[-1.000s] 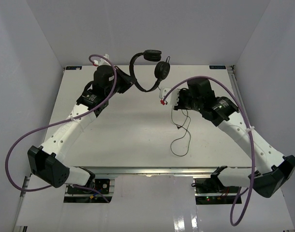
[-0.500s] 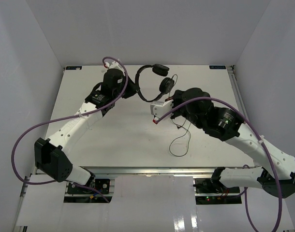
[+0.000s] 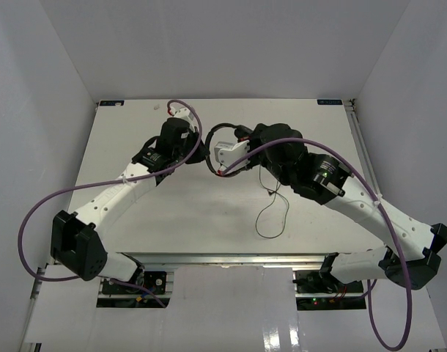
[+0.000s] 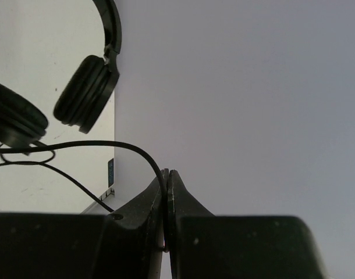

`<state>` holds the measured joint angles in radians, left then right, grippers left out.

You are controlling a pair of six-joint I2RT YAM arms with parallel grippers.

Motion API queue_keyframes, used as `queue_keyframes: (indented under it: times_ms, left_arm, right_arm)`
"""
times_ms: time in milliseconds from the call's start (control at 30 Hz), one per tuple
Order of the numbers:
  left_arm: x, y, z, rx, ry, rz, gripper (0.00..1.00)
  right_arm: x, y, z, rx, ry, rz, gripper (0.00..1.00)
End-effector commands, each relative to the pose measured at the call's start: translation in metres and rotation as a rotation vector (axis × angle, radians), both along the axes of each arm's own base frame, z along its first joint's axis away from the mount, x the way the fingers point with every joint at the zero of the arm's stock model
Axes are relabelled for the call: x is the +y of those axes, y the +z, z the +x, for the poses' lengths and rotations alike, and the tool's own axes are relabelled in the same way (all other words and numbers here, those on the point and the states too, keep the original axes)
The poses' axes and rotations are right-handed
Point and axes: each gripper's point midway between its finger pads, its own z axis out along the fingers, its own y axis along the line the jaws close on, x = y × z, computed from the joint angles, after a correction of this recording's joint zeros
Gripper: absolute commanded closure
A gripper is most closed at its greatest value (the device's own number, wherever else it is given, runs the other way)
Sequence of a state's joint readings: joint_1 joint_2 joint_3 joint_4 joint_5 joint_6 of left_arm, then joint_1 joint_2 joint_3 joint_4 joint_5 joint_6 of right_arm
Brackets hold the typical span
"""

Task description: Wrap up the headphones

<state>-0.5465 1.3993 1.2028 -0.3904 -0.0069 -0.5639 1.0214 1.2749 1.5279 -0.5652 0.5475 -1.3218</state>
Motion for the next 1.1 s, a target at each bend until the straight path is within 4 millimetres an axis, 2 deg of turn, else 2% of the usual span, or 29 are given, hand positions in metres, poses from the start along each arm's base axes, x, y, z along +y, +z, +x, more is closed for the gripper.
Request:
queue_keyframes:
  times_ms: [0,267,400,500,633,767,1067]
  left_arm:
    - [-0.002,0.03,-0.015,-0.107,-0.092,-0.029,1.0]
    - [0.006,0.037,-0.027,-0.197,-0.166,0.035,1.0]
    - [0.007,0.038,-0.034,-0.241,-0.217,0.061,1.0]
    - [0.004,0.034,-0.041,-0.261,-0.273,0.067,1.0]
    - [-0.001,0.031,-0.049,-0.273,-0.337,0.06,1.0]
    - [-0.008,0.028,-0.055,-0.269,-0.394,0.047,1.0]
    - [-0.02,0.029,-0.07,-0.26,-0.474,0.012,1.0]
  right_arm:
    - [-0.005,0.037,0.004,-0.094,-0.024,0.032,0.92]
    - [-0.021,0.029,0.009,-0.026,-0.013,0.051,0.92]
    - [-0.018,0.018,-0.003,0.041,0.058,0.06,0.92]
    - [-0.015,0.021,-0.006,0.056,0.078,0.085,0.92]
    - [-0.007,0.029,-0.005,0.062,0.1,0.117,0.92]
    - [0.003,0.026,-0.001,0.074,0.116,0.122,0.92]
    - [0.023,0.01,0.022,0.143,0.087,0.195,0.92]
